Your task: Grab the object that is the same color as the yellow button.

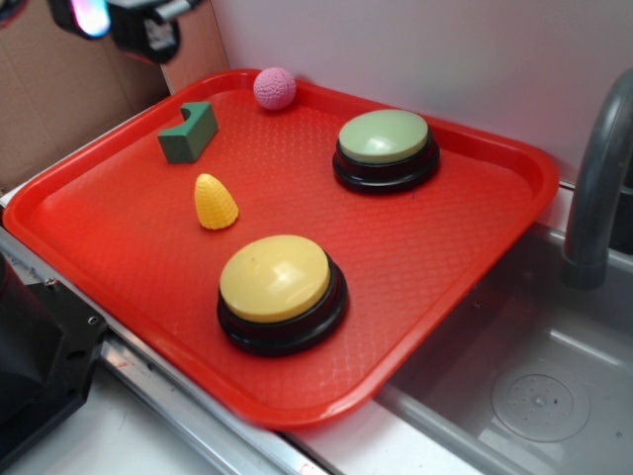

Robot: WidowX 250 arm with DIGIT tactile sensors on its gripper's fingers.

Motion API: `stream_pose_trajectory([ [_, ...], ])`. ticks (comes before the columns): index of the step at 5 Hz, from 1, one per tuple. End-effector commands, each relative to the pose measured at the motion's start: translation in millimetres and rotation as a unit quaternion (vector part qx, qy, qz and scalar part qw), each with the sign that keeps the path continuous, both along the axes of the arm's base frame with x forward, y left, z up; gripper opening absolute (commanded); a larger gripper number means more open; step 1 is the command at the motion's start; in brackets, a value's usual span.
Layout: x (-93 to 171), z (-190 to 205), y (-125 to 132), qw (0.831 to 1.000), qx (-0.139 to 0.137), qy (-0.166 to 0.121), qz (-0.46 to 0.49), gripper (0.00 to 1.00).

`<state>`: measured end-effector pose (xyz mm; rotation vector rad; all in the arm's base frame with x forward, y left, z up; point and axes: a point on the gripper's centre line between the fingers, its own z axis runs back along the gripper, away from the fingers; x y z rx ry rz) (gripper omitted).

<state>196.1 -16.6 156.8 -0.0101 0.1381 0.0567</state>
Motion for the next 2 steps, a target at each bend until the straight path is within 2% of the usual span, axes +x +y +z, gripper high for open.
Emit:
stream_pose_trajectory([
  [1, 9, -82, 15, 0.999, 0.02, 0.002, 0.047, 1.0],
  [2, 11, -104, 20, 0.998, 0.014, -0.04, 0.043, 1.0],
])
